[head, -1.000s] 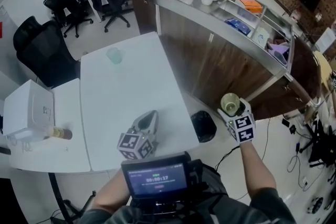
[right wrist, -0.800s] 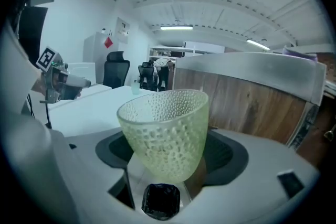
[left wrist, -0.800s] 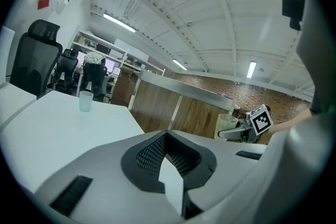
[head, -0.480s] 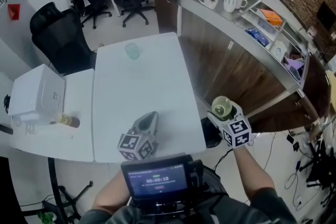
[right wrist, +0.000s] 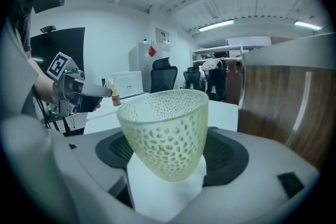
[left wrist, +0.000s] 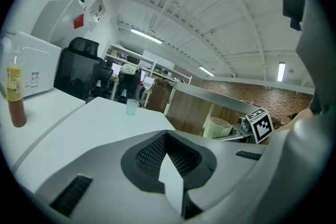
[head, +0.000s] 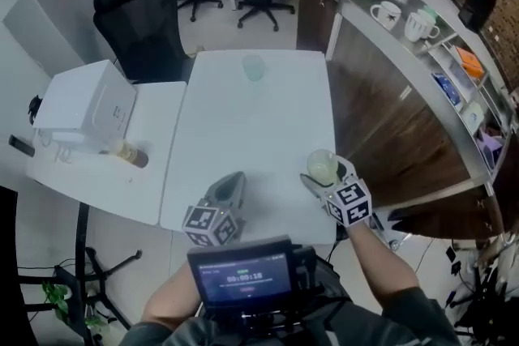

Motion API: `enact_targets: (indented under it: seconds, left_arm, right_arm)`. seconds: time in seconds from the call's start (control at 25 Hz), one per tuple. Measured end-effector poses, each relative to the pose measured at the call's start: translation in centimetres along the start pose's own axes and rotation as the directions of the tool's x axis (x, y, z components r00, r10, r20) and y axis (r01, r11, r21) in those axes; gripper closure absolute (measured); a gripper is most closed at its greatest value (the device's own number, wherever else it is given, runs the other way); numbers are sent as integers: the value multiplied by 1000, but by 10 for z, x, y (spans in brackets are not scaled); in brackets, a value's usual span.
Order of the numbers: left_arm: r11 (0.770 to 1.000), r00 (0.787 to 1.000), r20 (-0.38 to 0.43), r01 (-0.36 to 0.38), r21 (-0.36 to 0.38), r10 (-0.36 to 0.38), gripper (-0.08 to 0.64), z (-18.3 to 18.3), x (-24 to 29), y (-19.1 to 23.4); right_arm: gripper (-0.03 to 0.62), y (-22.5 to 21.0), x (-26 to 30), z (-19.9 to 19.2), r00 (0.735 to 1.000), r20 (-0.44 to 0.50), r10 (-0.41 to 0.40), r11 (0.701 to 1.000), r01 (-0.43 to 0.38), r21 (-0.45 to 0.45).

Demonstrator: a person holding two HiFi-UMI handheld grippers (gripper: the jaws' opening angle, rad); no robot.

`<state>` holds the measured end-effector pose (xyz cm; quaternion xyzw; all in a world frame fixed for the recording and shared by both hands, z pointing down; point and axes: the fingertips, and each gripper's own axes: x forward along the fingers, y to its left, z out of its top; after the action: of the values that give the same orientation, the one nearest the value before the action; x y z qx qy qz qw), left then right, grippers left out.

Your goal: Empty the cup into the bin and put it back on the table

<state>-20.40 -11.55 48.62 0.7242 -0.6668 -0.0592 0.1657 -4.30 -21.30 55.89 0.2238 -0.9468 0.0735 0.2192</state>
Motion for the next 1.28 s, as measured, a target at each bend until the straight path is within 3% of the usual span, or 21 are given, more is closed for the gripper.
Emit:
enact_targets:
  seconds: [0.36,0.76,1.0,1.28]
  left_arm:
    - [995,995,0,-96,12,96,569,0,-20,47]
    - [977,978,-47,-206,-51,203,569,-34,-19,97]
    - [976,976,-86,-206,-74,200,569,-55,-15,106]
    - [983,982,-95,-169,-68,163,569,-54,-5,102]
  right_arm:
    - [206,42,77,3,991,-27,131,991,-131,-4]
    - [206,47,128,-27,988,-46,150,988,-148,32]
    - [206,45,140,-38,989,-45,139,989,-136,60]
    - [206,39,144,-49,991,-40,130,988,-127,85]
